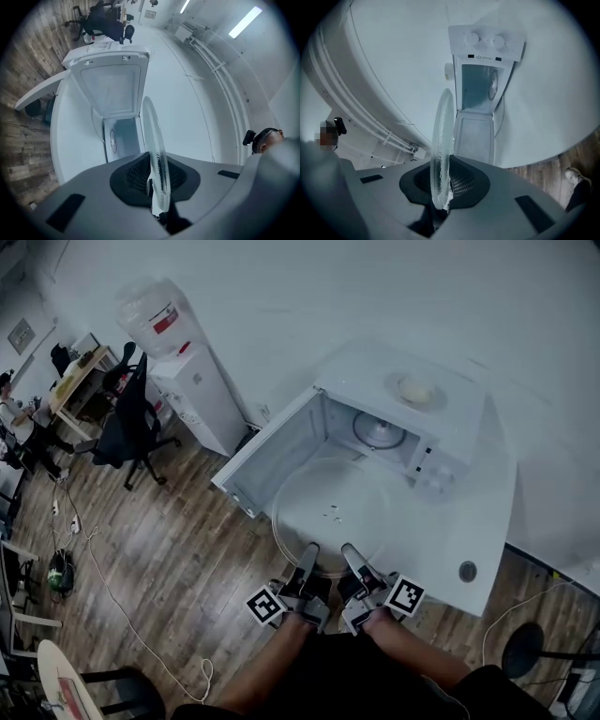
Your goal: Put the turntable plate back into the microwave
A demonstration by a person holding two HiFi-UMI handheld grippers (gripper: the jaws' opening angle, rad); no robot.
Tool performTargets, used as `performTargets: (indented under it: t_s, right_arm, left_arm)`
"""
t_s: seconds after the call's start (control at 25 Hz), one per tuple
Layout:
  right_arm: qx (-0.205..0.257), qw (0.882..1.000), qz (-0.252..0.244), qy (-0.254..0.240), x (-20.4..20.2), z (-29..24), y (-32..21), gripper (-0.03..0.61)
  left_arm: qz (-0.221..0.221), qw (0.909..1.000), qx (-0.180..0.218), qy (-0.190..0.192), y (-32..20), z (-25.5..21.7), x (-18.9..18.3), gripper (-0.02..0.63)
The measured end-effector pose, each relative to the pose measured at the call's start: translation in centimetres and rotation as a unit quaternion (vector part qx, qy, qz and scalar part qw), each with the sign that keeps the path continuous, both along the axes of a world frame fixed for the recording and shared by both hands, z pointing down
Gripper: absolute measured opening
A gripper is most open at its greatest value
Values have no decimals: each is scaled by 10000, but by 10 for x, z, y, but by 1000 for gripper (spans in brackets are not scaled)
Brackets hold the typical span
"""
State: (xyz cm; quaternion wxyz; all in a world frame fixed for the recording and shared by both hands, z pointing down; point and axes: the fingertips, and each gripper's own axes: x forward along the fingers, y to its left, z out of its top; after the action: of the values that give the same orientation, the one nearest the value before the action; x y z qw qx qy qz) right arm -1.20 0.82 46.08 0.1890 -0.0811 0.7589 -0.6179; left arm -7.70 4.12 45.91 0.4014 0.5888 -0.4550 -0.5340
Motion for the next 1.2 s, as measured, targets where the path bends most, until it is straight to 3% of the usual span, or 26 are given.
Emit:
performTargets:
  t_s: [0.56,0.92,1.2]
  right_arm:
    - [-325,9956,863,134,-46,19,-99,51]
    - [-8,9873,1448,646,-49,29,-143,54]
    - [-111,9779,1884,903,-46,53,-174,60]
  left_arm:
    - [830,9959,-140,318,-109,21,-50,49]
    - [1417,9889,-120,438,-163,35,-56,49]
    - [1914,9794,-416,484,-201,58,-53,49]
